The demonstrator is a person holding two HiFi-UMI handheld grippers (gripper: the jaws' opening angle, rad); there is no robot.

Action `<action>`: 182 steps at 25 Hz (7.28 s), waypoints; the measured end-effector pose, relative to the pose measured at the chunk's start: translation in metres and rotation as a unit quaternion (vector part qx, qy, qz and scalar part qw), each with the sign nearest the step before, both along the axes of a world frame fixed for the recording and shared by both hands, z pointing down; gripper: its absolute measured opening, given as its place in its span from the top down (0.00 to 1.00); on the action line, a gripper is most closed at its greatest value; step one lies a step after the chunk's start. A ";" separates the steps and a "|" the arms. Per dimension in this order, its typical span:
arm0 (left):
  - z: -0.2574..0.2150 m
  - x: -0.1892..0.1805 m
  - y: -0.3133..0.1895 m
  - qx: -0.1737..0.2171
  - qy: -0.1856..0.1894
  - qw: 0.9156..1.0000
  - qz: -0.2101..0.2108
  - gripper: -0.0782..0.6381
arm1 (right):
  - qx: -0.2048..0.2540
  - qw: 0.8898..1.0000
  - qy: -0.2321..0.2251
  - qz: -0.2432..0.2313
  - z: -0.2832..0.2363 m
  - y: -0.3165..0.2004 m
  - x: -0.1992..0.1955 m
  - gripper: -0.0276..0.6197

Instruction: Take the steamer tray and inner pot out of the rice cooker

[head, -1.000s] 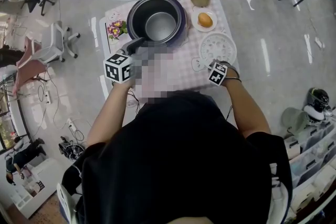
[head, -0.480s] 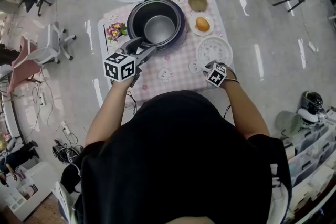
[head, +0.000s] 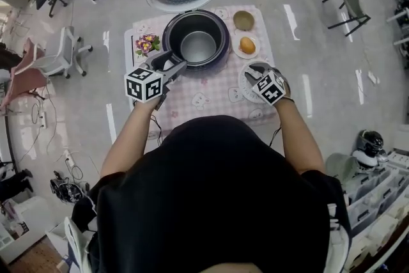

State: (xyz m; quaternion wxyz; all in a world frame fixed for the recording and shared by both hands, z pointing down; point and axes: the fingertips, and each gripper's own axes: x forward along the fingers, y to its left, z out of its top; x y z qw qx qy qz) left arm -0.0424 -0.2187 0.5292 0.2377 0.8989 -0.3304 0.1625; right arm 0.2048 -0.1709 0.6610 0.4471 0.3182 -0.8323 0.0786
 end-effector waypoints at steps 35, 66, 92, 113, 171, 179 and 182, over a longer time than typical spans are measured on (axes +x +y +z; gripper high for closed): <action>0.007 -0.079 -0.020 0.009 -0.002 0.995 -0.094 0.56 | 0.013 0.941 -0.312 0.130 -0.130 -0.092 -0.057 0.69; 0.100 -0.071 -0.099 -0.102 -0.040 0.986 -0.128 0.67 | -0.089 0.934 -0.267 0.219 -0.020 -0.156 -0.093 0.75; 0.053 -0.075 -0.104 -0.147 0.139 0.958 -0.203 0.82 | -0.139 0.856 -0.420 0.269 -0.092 -0.155 -0.090 0.87; -0.046 -0.086 -0.076 -0.063 0.179 0.957 -0.221 0.83 | -0.095 0.857 -0.465 0.200 -0.181 -0.138 -0.099 0.89; 0.176 -0.304 0.176 -0.200 0.221 0.816 -0.496 0.84 | -0.370 0.877 -0.302 0.055 0.054 0.032 -0.335 0.88; 0.192 -0.306 0.173 -0.208 0.212 0.819 -0.491 0.84 | -0.375 0.874 -0.301 0.072 0.073 0.032 -0.336 0.88; 0.192 -0.306 0.172 -0.206 0.211 0.820 -0.490 0.84 | -0.373 0.873 -0.305 0.075 0.072 0.031 -0.335 0.88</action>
